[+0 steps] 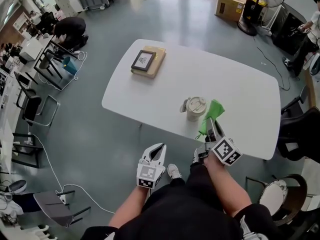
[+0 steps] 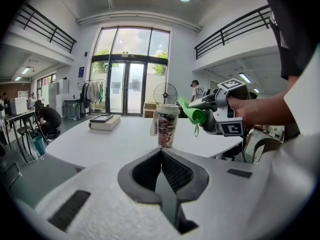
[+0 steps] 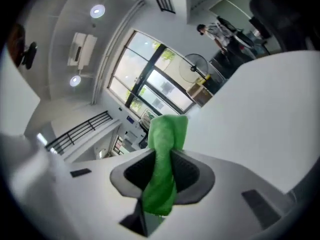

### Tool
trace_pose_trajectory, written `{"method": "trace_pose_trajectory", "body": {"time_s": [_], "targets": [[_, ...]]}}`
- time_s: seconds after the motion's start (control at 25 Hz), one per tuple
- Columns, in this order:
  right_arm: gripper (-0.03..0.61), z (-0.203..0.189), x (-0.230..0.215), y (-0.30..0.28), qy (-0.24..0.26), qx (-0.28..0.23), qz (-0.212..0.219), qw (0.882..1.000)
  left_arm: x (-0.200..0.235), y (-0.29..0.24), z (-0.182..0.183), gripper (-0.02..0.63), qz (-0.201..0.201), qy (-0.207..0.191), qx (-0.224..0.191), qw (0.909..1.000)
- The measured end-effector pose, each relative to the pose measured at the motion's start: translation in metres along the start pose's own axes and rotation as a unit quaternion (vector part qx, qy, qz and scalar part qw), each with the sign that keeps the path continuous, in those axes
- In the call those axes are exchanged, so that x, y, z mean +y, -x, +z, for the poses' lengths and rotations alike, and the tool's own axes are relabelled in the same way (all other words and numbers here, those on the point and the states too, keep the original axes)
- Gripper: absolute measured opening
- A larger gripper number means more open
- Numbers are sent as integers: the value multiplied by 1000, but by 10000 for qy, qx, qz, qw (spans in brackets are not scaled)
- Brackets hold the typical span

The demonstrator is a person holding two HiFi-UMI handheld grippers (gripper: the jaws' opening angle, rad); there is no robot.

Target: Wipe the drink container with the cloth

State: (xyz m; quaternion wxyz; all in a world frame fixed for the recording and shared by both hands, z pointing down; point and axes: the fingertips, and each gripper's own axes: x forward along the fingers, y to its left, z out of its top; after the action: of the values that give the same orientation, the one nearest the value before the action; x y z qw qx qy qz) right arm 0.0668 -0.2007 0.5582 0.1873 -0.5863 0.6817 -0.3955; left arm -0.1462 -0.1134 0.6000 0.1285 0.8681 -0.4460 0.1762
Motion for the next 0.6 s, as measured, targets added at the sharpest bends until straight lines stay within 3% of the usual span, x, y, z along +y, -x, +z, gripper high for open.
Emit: {"method": "trace_pose_trajectory", "body": {"time_s": [0.12, 0.28, 0.6], "targets": [[100, -10, -19, -6, -918, 43, -193, 9956, 1, -1, 4, 14, 28, -47, -41, 10000], [100, -23, -30, -15, -1631, 102, -263, 9862, -2, -2, 0, 14, 2, -44, 14, 10000], [100, -32, -29, -26, -1820, 249, -216, 9827, -5, 2, -6, 14, 15, -15, 140, 9999]]}}
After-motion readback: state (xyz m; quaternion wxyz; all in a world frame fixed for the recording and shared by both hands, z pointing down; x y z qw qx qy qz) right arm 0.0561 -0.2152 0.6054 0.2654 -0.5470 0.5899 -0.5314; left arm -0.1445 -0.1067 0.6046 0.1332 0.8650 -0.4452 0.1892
